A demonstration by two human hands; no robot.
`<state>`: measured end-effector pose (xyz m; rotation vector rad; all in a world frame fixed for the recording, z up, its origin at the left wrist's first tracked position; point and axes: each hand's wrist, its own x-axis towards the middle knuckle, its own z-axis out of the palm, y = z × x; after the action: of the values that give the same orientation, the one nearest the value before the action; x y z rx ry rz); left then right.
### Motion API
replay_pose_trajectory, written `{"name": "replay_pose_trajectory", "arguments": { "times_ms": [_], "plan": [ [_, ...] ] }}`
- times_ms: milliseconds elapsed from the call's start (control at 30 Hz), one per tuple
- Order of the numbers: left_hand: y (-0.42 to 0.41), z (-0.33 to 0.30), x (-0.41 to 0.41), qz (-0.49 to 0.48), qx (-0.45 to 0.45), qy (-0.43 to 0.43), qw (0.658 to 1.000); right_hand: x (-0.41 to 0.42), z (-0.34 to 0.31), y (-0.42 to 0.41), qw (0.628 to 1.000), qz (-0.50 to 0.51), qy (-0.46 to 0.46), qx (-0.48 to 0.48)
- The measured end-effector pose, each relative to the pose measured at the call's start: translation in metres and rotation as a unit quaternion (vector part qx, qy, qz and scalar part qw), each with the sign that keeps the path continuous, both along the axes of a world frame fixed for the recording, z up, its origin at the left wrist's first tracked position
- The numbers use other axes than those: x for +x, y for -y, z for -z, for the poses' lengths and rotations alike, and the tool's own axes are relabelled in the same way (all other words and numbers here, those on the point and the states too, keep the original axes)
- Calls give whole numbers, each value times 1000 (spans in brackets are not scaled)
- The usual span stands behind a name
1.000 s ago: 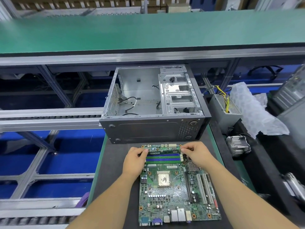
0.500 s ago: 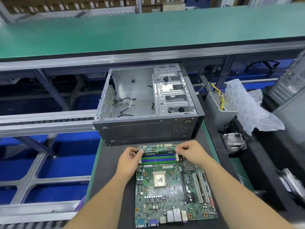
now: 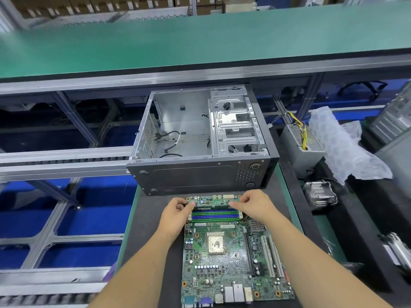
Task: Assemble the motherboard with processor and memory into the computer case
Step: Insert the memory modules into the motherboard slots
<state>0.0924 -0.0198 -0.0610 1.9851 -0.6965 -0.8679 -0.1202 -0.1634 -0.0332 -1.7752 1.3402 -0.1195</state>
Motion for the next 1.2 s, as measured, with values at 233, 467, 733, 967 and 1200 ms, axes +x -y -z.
{"name": "replay_pose_trajectory", "arguments": {
  "times_ms": [233, 467, 733, 967, 1200],
  "plan": [
    [9, -5, -5, -11, 23, -18, 999, 19, -5, 5, 992, -59, -109, -5],
    [12, -7, -4, -14, 22, -35, 999, 29, 1, 6, 985, -57, -164, 6],
    [14, -3, -3, -15, 22, -53, 998, 32, 7, 14, 982, -44, -175, 56],
    [19, 1, -4, -20, 43, -63, 997, 37, 9, 18, 979, -30, -187, 81],
    [23, -7, -2, 2, 68, -90, 994, 38, 5, 15, 980, -24, -174, 94]
  ]
}}
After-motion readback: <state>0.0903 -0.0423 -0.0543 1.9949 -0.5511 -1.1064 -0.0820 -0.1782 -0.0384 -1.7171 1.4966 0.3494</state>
